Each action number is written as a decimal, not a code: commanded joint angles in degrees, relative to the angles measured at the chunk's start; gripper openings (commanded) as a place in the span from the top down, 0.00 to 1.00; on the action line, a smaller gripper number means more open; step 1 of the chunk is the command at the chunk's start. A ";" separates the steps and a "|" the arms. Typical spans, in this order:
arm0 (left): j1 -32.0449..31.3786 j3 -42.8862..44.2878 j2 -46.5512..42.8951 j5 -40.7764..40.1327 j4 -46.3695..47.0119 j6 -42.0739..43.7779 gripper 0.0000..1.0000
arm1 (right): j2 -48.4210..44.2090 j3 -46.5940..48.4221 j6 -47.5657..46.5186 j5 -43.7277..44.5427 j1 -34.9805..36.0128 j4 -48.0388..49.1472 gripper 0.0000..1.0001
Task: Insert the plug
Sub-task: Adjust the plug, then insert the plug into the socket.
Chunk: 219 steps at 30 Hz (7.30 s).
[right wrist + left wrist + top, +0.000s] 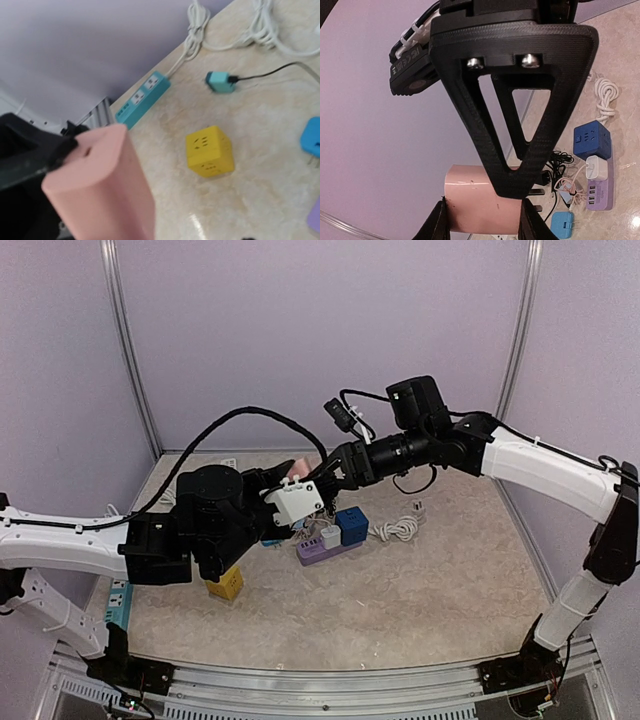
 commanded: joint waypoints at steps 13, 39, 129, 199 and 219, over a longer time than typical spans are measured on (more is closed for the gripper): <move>-0.25 -0.22 0.97 2.90 0.42 -0.97 1.00 | 4.49 3.53 -0.07 -5.85 1.60 3.96 0.97; 11.53 -0.43 -12.86 57.07 0.22 -49.33 0.29 | -14.14 -7.18 -18.36 -13.44 1.58 18.62 1.00; 12.21 7.04 2.45 45.16 -15.67 -42.44 0.17 | -6.08 3.72 -46.74 8.95 4.97 -21.79 1.00; 27.66 11.90 39.73 59.74 -25.69 -29.56 0.68 | -3.85 -5.14 -40.30 9.11 -15.09 -16.04 1.00; 25.81 7.97 39.55 64.22 -26.15 -18.78 0.71 | 6.56 -6.28 -59.21 0.31 -10.29 -20.26 1.00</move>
